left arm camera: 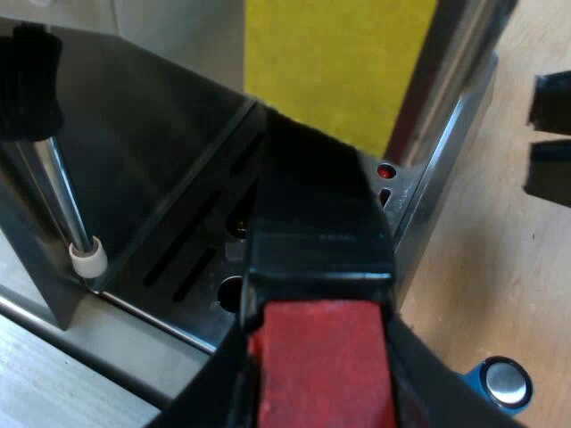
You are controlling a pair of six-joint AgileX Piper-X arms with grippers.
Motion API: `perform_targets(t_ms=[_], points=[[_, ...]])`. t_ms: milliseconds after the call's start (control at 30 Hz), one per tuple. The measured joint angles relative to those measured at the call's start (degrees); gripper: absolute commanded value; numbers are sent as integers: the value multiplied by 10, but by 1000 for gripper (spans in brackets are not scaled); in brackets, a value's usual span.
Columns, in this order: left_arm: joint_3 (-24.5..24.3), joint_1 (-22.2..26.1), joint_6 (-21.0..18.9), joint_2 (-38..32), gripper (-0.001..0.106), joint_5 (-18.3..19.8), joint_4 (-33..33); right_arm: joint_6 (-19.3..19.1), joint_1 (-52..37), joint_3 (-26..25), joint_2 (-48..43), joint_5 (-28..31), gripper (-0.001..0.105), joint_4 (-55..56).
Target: Put the handle in the coffee machine
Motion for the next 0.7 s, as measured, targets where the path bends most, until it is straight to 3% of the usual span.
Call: perform_targets(t_ms=[200, 267, 433, 700], points=[[0, 0, 0, 0, 0, 0, 0, 8, -12, 0, 5, -11, 33, -20], [0, 0, 0, 0, 0, 0, 0, 29, -25, 0, 16, -24, 33, -43], [0, 0, 0, 0, 0, 0, 0, 33, -38, 0, 47, -26, 28, -121], [0, 0, 0, 0, 0, 0, 0, -30, -39, 0, 119, -2, 28, -267]])
